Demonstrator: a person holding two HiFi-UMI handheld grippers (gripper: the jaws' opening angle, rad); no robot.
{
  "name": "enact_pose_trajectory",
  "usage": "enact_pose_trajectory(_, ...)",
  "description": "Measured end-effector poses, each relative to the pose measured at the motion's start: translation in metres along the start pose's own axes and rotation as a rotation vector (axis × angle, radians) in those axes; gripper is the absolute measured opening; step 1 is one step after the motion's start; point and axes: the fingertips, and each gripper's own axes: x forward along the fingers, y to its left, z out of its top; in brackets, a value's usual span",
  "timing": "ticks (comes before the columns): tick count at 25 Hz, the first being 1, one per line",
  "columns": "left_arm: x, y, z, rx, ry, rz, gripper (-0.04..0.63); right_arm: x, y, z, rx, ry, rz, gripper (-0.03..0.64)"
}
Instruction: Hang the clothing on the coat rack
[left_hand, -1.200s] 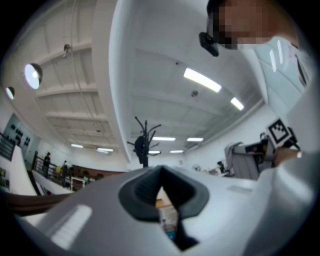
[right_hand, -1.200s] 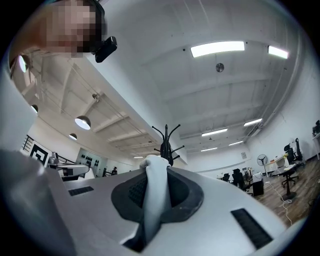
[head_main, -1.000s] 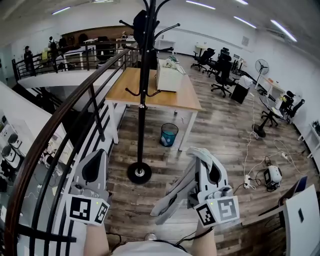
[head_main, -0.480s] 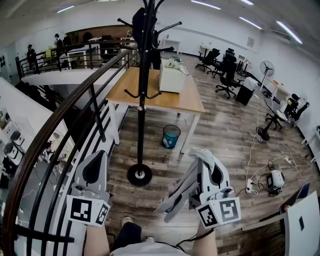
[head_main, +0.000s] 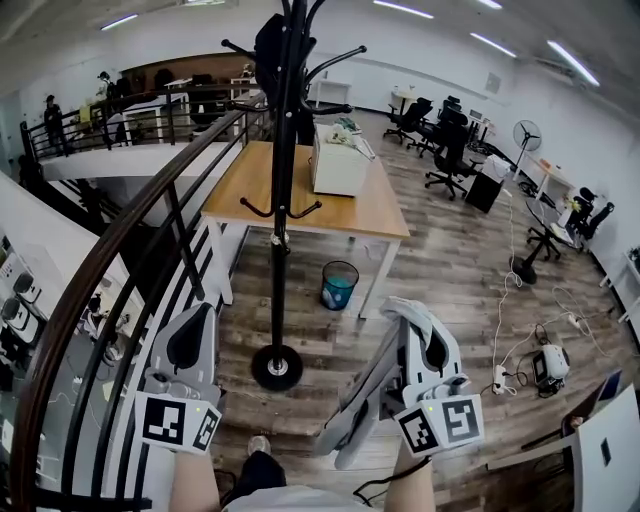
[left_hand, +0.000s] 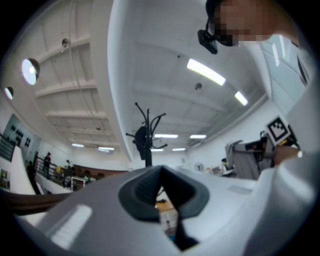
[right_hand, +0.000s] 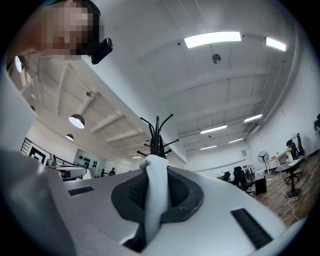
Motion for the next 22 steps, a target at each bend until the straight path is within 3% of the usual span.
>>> enact_pose_trajectory(22,0.138,0.123,-0.050,-0.035,-0.020,-0.124,0.006,0.167,0.011,-0.028,-0.015,-0.039,-0.105,0.005)
